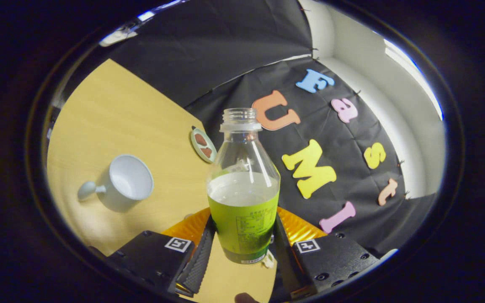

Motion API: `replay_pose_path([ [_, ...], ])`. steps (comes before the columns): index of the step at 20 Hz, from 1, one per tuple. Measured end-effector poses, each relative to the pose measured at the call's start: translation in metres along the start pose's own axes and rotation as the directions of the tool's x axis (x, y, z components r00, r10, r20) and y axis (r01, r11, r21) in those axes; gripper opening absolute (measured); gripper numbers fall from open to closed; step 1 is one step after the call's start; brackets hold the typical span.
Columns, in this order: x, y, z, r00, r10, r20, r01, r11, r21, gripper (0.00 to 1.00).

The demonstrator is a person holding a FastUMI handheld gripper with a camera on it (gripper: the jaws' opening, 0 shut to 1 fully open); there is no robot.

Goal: Take the bottle from table, then pour the juice into the cup, finally place the bottle on the coaster

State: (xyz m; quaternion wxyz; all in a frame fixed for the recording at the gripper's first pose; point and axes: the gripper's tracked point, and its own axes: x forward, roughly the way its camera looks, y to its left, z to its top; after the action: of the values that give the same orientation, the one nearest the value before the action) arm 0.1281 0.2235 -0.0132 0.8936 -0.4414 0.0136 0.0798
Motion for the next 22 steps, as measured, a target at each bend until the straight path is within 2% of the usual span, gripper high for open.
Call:
replay_pose_path([
  [2, -0.002, -0.003, 0.001, 0.999, 0.034, 0.020, -0.037, 0.984, 0.174, 0.76],
  [5, -0.002, -0.006, 0.004, 0.995, 0.085, 0.060, -0.102, 0.896, 0.432, 0.75],
  [8, 0.000, -0.025, 0.009, 0.994, 0.064, 0.089, -0.103, 0.822, 0.560, 0.75],
  [12, 0.008, -0.037, 0.019, 0.989, 0.086, 0.121, -0.146, 0.718, 0.681, 0.75],
  [15, 0.022, -0.047, 0.024, 0.989, 0.062, 0.131, -0.138, 0.686, 0.714, 0.75],
  [22, 0.064, -0.046, 0.033, 0.986, 0.075, 0.149, -0.160, 0.672, 0.723, 0.76],
])
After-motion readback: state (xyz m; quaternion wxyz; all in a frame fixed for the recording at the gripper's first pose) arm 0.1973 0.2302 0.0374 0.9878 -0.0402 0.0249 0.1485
